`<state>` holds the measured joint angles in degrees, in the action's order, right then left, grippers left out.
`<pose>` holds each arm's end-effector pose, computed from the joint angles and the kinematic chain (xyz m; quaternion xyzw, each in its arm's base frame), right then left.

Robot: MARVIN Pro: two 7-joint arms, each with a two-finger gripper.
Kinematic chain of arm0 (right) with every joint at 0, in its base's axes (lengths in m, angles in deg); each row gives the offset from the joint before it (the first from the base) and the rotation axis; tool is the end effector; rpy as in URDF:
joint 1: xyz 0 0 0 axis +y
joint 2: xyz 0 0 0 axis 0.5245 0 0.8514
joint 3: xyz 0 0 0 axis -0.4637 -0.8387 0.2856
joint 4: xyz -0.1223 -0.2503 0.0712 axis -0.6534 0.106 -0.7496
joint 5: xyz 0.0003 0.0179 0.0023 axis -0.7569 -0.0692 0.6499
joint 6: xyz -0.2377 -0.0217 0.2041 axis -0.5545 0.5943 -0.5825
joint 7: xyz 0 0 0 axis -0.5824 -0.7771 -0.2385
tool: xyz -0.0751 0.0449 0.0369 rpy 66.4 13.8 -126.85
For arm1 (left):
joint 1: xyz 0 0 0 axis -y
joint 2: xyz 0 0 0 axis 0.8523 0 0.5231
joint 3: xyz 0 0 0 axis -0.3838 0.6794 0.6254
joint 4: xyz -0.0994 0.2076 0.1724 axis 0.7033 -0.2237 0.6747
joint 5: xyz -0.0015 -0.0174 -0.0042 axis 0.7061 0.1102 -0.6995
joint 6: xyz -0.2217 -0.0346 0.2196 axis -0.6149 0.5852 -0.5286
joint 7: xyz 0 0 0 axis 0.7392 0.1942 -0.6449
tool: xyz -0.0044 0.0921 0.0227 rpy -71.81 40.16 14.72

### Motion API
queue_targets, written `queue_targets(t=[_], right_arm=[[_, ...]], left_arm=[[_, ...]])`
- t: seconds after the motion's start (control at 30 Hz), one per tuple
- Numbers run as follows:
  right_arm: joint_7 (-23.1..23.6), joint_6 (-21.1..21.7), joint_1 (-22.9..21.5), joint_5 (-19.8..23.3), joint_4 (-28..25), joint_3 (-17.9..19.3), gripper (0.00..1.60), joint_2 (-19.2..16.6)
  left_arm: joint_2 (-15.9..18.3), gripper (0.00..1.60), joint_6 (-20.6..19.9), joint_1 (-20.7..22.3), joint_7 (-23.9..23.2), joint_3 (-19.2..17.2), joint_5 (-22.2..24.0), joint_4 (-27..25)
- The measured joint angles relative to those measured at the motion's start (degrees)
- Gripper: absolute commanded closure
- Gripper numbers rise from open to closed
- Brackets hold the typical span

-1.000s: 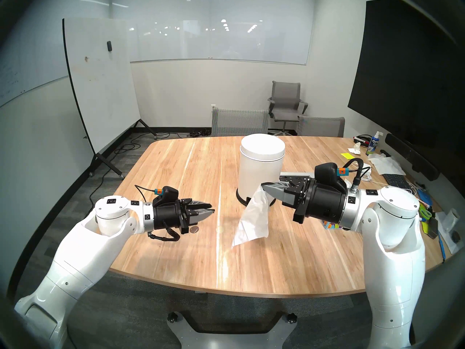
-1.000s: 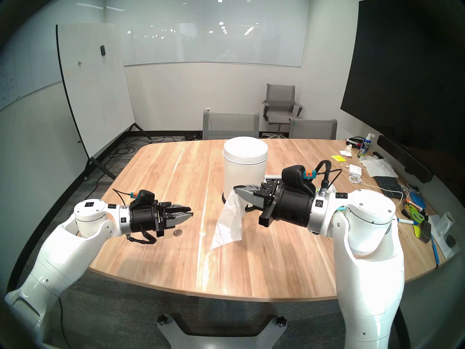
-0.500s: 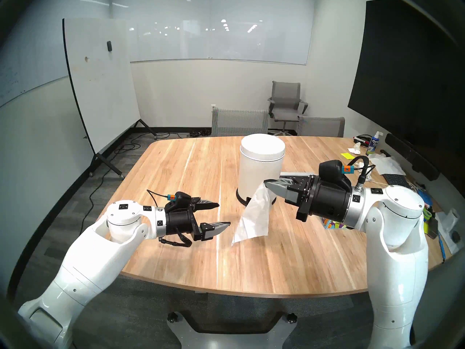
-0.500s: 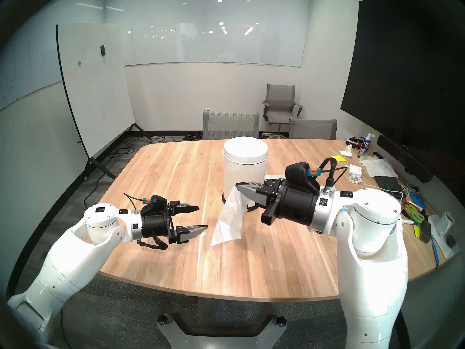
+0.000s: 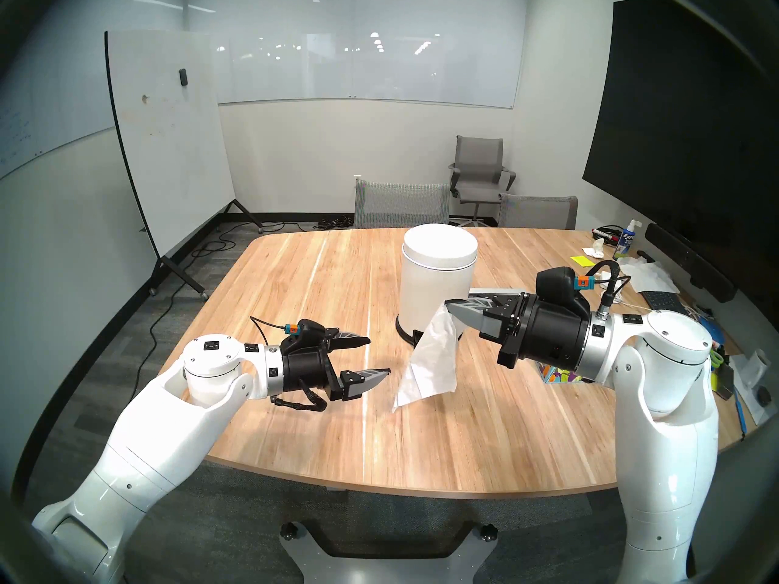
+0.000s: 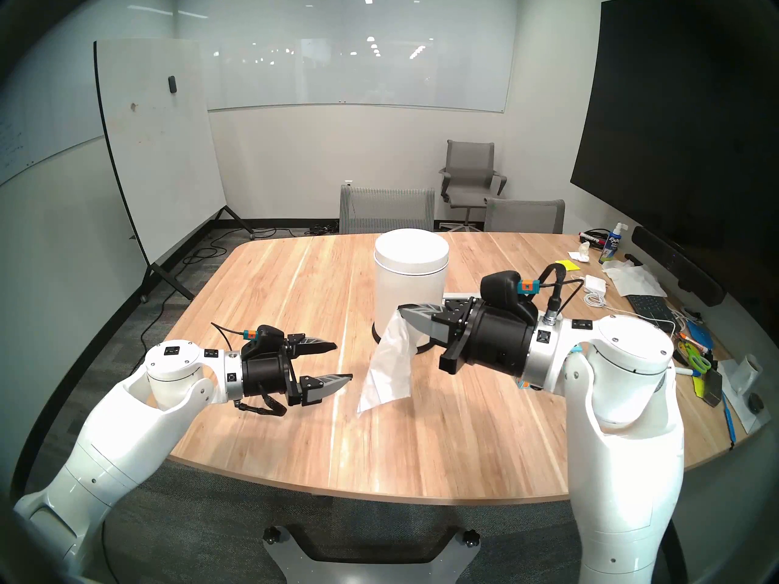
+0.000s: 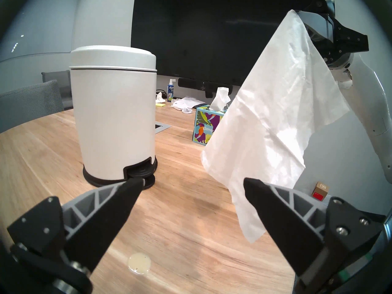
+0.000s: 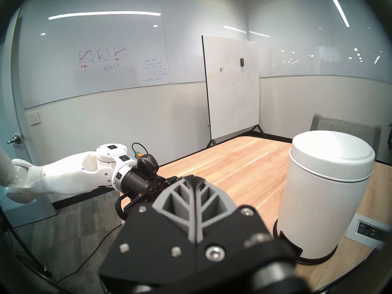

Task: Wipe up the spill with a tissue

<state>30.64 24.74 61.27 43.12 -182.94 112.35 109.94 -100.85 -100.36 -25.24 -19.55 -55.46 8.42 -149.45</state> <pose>0.3131 0.0054 -0.1108 -0.6659 -0.3342 -0.5732 0.3411 0.3816 -0.0095 -0.2480 0.6763 -0.3895 0.5046 0.3690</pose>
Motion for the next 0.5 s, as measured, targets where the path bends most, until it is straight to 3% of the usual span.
queue_targets(t=[0.5], right_arm=[[0.0, -0.2, 0.0, 0.4, 0.0, -0.3, 1.60, -0.1]], left_arm=[[-0.4, 0.00, -2.0, -0.7, 3.1, 1.8, -1.6, -4.3]])
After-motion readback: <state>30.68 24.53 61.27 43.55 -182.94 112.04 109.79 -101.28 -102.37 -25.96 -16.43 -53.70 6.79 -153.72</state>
